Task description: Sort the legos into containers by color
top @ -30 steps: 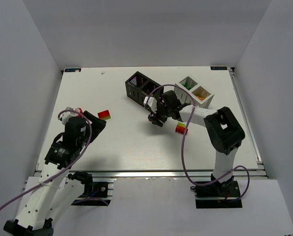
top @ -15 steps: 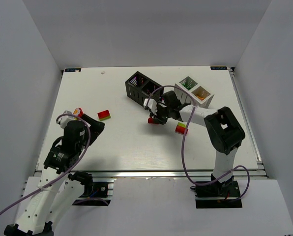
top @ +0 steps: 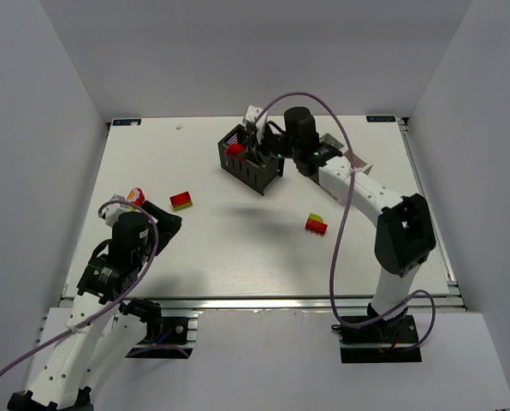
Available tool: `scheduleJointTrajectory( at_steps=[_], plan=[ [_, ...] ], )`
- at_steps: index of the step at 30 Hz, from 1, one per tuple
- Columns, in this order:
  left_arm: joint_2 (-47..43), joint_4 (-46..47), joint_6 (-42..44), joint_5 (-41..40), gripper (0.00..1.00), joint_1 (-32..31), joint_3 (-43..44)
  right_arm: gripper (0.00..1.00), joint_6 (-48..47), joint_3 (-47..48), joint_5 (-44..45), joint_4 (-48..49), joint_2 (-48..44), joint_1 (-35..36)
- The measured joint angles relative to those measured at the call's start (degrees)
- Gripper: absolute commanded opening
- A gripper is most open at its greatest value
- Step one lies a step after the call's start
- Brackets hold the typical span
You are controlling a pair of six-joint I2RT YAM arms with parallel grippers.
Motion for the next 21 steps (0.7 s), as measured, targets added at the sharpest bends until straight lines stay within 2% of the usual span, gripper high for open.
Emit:
scheduleJointTrajectory(
  at_steps=[4, 9, 16, 17, 20, 21],
  plan=[
    [0.66, -0.42, 0.5, 0.0, 0.95, 0.0, 0.0, 0.0, 6.69, 10.75, 6.43, 4.57, 9.25, 0.0],
    [-0.17, -1.44, 0.83, -0.04, 0.95, 0.0, 0.0, 0.0, 10.34, 19.52, 13.38, 5.75, 19.78, 0.0],
    [-1.38, -3.19, 0.83, -0.44, 0.95, 0.0, 0.04, 0.01, 10.56, 19.58, 19.54, 7.61, 24.02, -0.04],
    [-1.81, -3.34, 0.76, -0.46, 0.95, 0.0, 0.04, 0.02, 10.54, 19.15, 20.09, 8.55, 24.02, -0.04],
    [-3.02, -3.43, 0.68, -0.63, 0.95, 0.0, 0.04, 0.16, 10.49, 18.18, 21.09, 9.94, 24.02, -0.07],
    [-3.15, -3.43, 0.68, -0.68, 0.95, 0.0, 0.04, 0.24, 10.45, 17.94, 21.24, 10.14, 24.02, -0.07]
  ],
)
